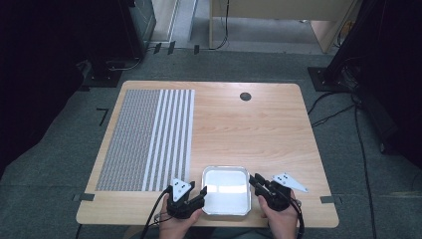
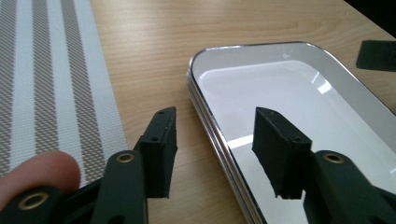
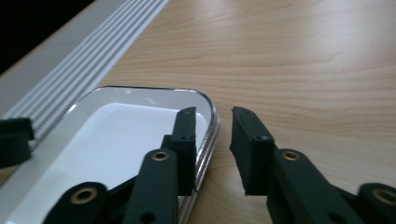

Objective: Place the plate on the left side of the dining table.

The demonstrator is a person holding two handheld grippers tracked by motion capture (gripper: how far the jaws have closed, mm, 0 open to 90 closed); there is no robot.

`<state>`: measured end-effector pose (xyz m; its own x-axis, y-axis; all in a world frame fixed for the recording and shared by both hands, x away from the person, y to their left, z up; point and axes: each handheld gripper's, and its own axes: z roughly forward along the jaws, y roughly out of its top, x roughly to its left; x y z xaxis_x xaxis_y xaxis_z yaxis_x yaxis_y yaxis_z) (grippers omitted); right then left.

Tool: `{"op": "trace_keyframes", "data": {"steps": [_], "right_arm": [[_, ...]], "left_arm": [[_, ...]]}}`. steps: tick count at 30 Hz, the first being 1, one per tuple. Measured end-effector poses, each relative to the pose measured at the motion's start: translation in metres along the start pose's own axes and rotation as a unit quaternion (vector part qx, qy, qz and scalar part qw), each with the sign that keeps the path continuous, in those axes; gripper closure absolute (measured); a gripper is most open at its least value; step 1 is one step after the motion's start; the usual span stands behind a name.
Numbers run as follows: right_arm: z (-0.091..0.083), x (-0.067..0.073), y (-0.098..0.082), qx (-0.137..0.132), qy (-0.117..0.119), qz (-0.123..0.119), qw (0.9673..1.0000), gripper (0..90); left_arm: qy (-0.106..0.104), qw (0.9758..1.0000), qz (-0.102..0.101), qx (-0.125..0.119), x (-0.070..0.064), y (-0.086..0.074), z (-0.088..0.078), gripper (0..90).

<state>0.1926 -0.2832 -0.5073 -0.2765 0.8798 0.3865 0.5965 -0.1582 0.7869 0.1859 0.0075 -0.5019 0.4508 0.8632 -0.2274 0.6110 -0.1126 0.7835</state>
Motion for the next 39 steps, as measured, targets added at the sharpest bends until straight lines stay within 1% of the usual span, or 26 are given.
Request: {"op": "trace_keyframes", "data": {"steps": [1, 2, 3, 4, 5, 6, 9, 13, 15, 16, 17, 20, 22, 24, 25, 27, 29, 30, 31, 32, 34, 35, 36, 39], "right_arm": [[0.000, -0.004, -0.001, -0.004, 0.017, 0.030, 0.9994, 78.8], [0.000, -0.004, -0.001, -0.004, 0.017, 0.030, 0.9994, 78.8], [0.002, -0.005, -0.002, 0.005, 0.011, 0.038, 0.9992, 81.0], [0.002, -0.005, -0.002, 0.005, 0.011, 0.038, 0.9992, 81.0], [0.002, -0.005, -0.003, 0.008, 0.012, 0.045, 0.9989, 81.8], [0.002, -0.005, -0.003, 0.012, 0.020, 0.057, 0.9981, 82.7], [0.001, -0.006, -0.001, 0.014, 0.030, 0.081, 0.9962, 85.1], [0.002, -0.007, -0.001, 0.029, 0.038, 0.102, 0.9936, 86.9], [0.003, -0.008, -0.003, 0.030, 0.036, 0.109, 0.9929, 86.6], [0.003, -0.008, -0.003, 0.030, 0.036, 0.109, 0.9929, 86.6], [0.004, -0.008, -0.003, 0.030, 0.041, 0.117, 0.9918, 87.0], [0.004, -0.010, -0.004, 0.028, 0.044, 0.119, 0.9915, 87.4], [0.004, -0.011, -0.005, 0.028, 0.049, 0.135, 0.9893, 87.7], [0.004, -0.011, -0.007, 0.022, 0.049, 0.144, 0.9881, 87.7], [0.004, -0.011, -0.007, 0.019, 0.048, 0.147, 0.9878, 87.9], [0.004, -0.010, -0.008, 0.016, 0.047, 0.155, 0.9866, 88.7], [0.004, -0.010, -0.009, 0.013, 0.048, 0.172, 0.9838, 89.0], [0.003, -0.010, -0.010, 0.010, 0.047, 0.176, 0.9833, 89.0], [0.003, -0.009, -0.012, 0.004, 0.043, 0.174, 0.9838, 89.1], [0.003, -0.009, -0.012, 0.004, 0.043, 0.174, 0.9838, 89.1], [0.002, -0.007, -0.012, 0.000, 0.036, 0.171, 0.9847, 89.0], [0.002, -0.007, -0.013, -0.005, 0.032, 0.169, 0.9850, 89.0], [0.002, -0.006, -0.013, -0.010, 0.031, 0.168, 0.9853, 89.0], [0.000, -0.005, -0.013, -0.022, 0.032, 0.170, 0.9846, 88.7]], "left_arm": [[0.001, 1.0000, 0.001, 0.003, 0.000, -0.001, 0.001, 57.3], [-0.003, 1.0000, -0.002, 0.009, 0.000, -0.001, 0.002, 57.3], [-0.007, 0.9999, -0.005, 0.012, 0.000, -0.002, 0.002, 60.8], [-0.010, 0.9998, -0.009, 0.016, 0.001, -0.002, 0.002, 60.8], [-0.012, 0.9997, -0.012, 0.017, 0.002, -0.002, 0.002, 63.2], [-0.016, 0.9996, -0.013, 0.017, 0.002, -0.002, 0.002, 65.1], [-0.024, 0.9994, -0.012, 0.021, 0.002, -0.002, 0.003, 69.9], [-0.031, 0.9992, -0.012, 0.023, 0.001, -0.002, 0.003, 74.0], [-0.032, 0.9991, -0.012, 0.024, 0.001, -0.002, 0.003, 75.3], [-0.032, 0.9991, -0.012, 0.025, 0.001, -0.002, 0.003, 75.3], [-0.031, 0.9991, -0.013, 0.026, 0.001, -0.002, 0.002, 76.2], [-0.029, 0.9991, -0.017, 0.026, 0.001, -0.002, 0.003, 76.8], [-0.027, 0.9991, -0.020, 0.028, 0.001, -0.003, 0.003, 77.0], [-0.024, 0.9991, -0.022, 0.027, 0.000, -0.004, 0.004, 76.6], [-0.024, 0.9990, -0.026, 0.027, -0.001, -0.004, 0.004, 76.3], [-0.030, 0.9984, -0.040, 0.027, 0.001, -0.003, 0.004, 75.5], [-0.037, 0.9976, -0.051, 0.026, 0.002, -0.003, 0.004, 75.7], [-0.037, 0.9975, -0.054, 0.027, 0.003, -0.003, 0.004, 75.7], [-0.037, 0.9974, -0.055, 0.026, 0.002, -0.003, 0.005, 75.9], [-0.038, 0.9972, -0.060, 0.026, 0.002, -0.003, 0.005, 75.9], [-0.046, 0.9958, -0.075, 0.029, 0.003, -0.002, 0.005, 75.5], [-0.049, 0.9954, -0.077, 0.028, 0.003, -0.002, 0.006, 75.4], [-0.051, 0.9952, -0.079, 0.027, 0.002, -0.001, 0.006, 75.4], [-0.052, 0.9953, -0.077, 0.026, 0.002, -0.001, 0.006, 74.7]]}}
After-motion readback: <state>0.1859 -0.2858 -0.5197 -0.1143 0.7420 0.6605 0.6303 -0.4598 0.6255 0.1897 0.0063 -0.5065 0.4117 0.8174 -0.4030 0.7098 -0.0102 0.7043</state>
